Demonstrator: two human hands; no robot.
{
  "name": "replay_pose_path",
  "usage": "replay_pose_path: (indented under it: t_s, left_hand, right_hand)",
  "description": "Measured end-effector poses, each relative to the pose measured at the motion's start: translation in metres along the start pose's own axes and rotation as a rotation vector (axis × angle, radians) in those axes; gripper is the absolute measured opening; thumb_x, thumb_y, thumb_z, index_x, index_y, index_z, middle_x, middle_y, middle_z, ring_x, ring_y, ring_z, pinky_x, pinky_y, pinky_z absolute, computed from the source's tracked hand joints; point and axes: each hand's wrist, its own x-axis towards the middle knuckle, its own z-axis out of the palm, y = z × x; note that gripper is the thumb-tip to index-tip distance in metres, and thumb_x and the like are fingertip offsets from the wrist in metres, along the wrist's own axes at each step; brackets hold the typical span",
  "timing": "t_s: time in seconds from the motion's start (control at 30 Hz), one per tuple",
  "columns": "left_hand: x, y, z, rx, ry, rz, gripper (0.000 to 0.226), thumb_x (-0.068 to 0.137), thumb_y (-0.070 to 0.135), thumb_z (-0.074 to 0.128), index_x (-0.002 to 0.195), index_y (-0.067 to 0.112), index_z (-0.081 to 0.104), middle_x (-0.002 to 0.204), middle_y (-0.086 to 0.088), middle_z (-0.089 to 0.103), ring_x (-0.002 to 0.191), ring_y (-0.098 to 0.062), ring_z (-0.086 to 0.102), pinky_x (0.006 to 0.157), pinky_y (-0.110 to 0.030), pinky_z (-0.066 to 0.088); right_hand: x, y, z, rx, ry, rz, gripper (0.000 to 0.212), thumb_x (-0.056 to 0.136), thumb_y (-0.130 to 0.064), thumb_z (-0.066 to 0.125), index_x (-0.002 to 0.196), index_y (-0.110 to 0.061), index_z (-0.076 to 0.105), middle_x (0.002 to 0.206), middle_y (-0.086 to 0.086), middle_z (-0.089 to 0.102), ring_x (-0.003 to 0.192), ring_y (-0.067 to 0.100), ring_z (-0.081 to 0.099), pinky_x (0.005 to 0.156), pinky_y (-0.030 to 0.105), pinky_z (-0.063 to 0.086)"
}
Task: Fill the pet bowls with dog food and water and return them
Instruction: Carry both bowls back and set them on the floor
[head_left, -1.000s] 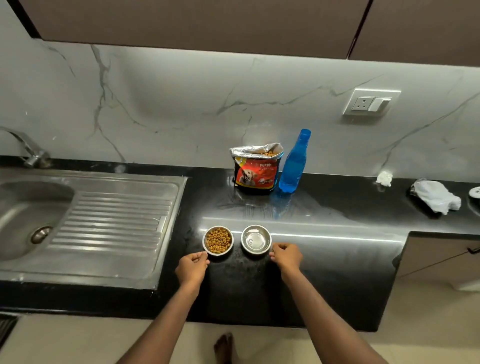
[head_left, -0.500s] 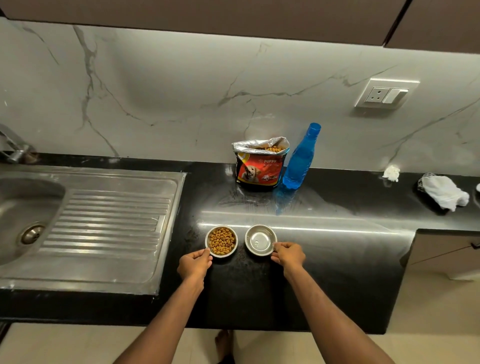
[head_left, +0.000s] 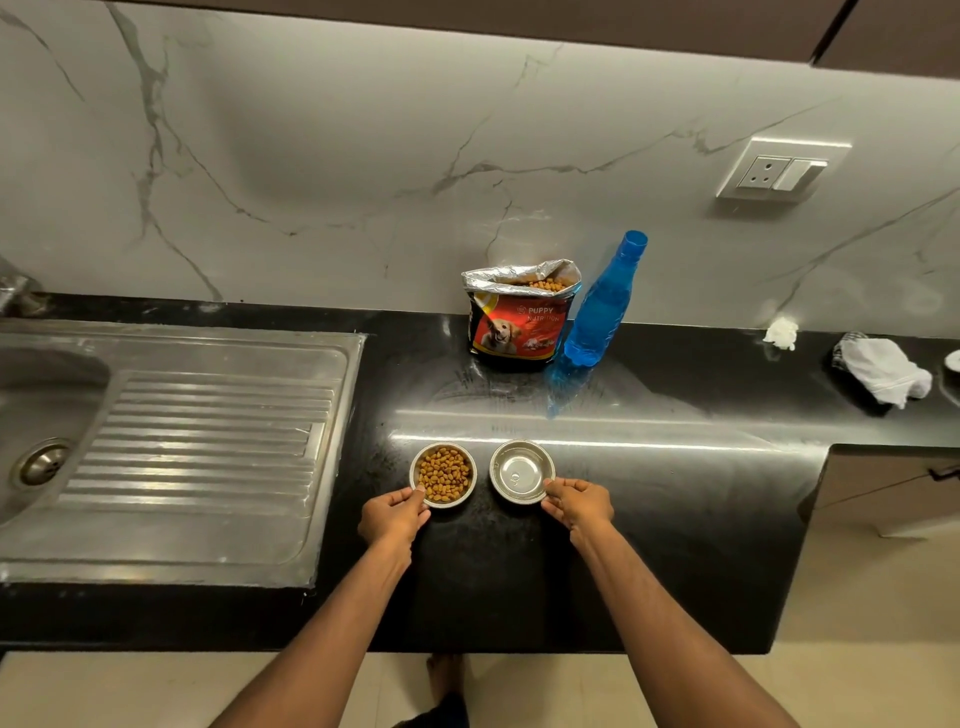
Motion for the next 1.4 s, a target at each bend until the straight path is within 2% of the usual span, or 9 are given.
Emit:
replay_pose_path:
  t_s: [0.17,0.57,0.73,0.93,1.0,1.07,1.27,1.4]
  left_hand:
    - [-0.002,0.0,-0.001,0.004,-0.006,-0.003,0.028,0.092,0.008,0.083,0.117,-0.001,0.075,0.099,-0.014,0.076,0.084,-0.019,0.076,0.086,-0.034,0.066]
    - [-0.012,-0.008,-0.027,-0.005,0.038,0.033,0.027,0.092,0.008,0.084,0.117,-0.001,0.077,0.101,-0.015,0.078,0.082,-0.018,0.077,0.085,-0.034,0.067]
    - [-0.026,-0.017,-0.055,-0.061,0.074,0.035,0.025,0.092,0.008,0.085,0.113,-0.002,0.079,0.096,-0.015,0.079,0.08,-0.018,0.078,0.066,-0.023,0.066]
    - [-0.055,-0.038,-0.097,-0.141,0.144,0.021,0.026,0.091,0.008,0.085,0.114,-0.002,0.078,0.097,-0.017,0.079,0.08,-0.02,0.078,0.064,-0.023,0.066]
    - [-0.063,-0.048,-0.112,-0.173,0.166,0.016,0.026,0.091,0.007,0.086,0.114,-0.003,0.078,0.096,-0.018,0.079,0.079,-0.021,0.077,0.064,-0.024,0.066]
    - [-0.072,-0.061,-0.129,-0.189,0.201,0.015,0.026,0.091,0.007,0.086,0.113,-0.002,0.078,0.096,-0.017,0.079,0.081,-0.022,0.079,0.067,-0.026,0.067]
    - [-0.106,-0.108,-0.185,-0.281,0.323,-0.007,0.018,0.09,0.007,0.086,0.104,-0.002,0.079,0.092,-0.017,0.079,0.082,-0.026,0.08,0.081,-0.038,0.068]
    - [-0.13,-0.141,-0.224,-0.353,0.404,-0.016,0.015,0.089,0.007,0.087,0.1,0.0,0.08,0.088,-0.016,0.08,0.081,-0.028,0.081,0.072,-0.034,0.068]
  right_hand:
    - [0.001,0.003,-0.002,-0.015,-0.008,0.006,0.008,0.091,0.0,0.083,0.096,0.0,0.078,0.103,0.02,0.079,0.097,0.03,0.08,0.068,0.028,0.064]
    - [-0.009,0.009,-0.011,-0.08,-0.027,-0.001,0.009,0.09,0.0,0.084,0.096,0.001,0.078,0.102,0.02,0.079,0.093,0.028,0.08,0.061,0.025,0.064]
    - [-0.022,0.011,-0.01,-0.128,-0.066,-0.057,0.007,0.089,0.001,0.084,0.094,0.003,0.079,0.095,0.022,0.079,0.08,0.026,0.077,0.054,0.022,0.062]
    - [-0.045,0.023,-0.005,-0.227,-0.167,-0.108,0.005,0.09,0.0,0.083,0.092,0.002,0.079,0.093,0.021,0.08,0.08,0.026,0.078,0.064,0.028,0.064]
    - [-0.055,0.029,-0.003,-0.25,-0.204,-0.124,0.004,0.09,0.001,0.083,0.09,0.001,0.079,0.093,0.021,0.08,0.08,0.027,0.078,0.062,0.027,0.064]
    - [-0.066,0.037,0.001,-0.276,-0.247,-0.136,0.006,0.09,0.002,0.082,0.086,-0.001,0.079,0.093,0.022,0.079,0.079,0.027,0.076,0.059,0.025,0.064]
    - [-0.101,0.068,0.018,-0.4,-0.369,-0.166,0.004,0.087,0.001,0.085,0.088,0.0,0.081,0.096,0.024,0.08,0.081,0.029,0.079,0.069,0.032,0.064]
    - [-0.139,0.09,0.035,-0.48,-0.446,-0.201,0.005,0.088,0.0,0.085,0.089,0.0,0.08,0.088,0.018,0.079,0.072,0.025,0.076,0.064,0.028,0.063]
